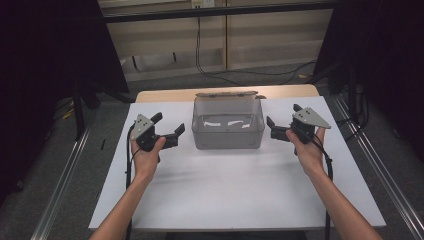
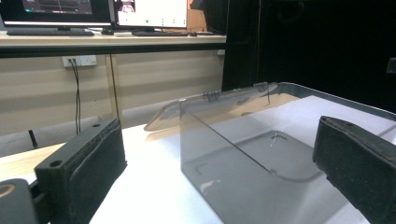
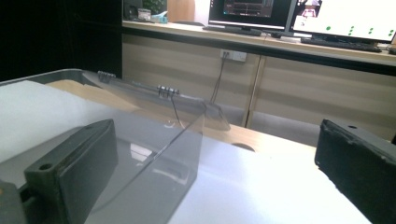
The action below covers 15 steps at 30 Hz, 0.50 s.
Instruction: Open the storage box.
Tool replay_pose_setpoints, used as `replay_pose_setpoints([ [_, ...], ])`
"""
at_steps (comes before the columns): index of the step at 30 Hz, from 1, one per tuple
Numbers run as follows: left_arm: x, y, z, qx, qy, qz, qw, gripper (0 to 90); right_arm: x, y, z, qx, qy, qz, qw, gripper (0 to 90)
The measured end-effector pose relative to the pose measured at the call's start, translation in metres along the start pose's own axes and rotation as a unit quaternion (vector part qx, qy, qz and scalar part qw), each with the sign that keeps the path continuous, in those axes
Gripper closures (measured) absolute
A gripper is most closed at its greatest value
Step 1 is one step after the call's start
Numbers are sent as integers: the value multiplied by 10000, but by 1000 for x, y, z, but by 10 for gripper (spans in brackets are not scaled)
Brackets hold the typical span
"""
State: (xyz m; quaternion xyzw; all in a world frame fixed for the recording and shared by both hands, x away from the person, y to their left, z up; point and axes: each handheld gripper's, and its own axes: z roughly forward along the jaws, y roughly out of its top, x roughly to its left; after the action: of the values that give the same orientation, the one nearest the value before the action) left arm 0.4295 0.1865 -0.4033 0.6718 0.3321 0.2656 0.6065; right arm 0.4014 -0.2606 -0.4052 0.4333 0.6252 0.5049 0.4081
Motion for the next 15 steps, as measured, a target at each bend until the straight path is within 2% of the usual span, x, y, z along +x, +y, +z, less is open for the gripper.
replay_pose_setpoints([
  [4, -4, -2, -12, -100, 111, -53, 9999, 23, 2, -2, -10, 9, 18, 0, 10000, 0],
  [6, -5, -3, -17, -89, 108, -63, 9999, 23, 3, -4, -15, -11, 10, 15, 10000, 0],
  [7, -5, -4, -20, -30, 96, 8, 9999, 23, 4, -4, -18, -25, 9, 25, 10000, 0],
  [12, -8, -9, -32, -24, 180, -85, 9998, 29, 7, -8, -31, -50, 19, 53, 10000, 0],
  [15, -10, -12, -39, -23, 198, -133, 9997, 29, 9, -11, -39, 9, 63, 192, 9998, 0],
])
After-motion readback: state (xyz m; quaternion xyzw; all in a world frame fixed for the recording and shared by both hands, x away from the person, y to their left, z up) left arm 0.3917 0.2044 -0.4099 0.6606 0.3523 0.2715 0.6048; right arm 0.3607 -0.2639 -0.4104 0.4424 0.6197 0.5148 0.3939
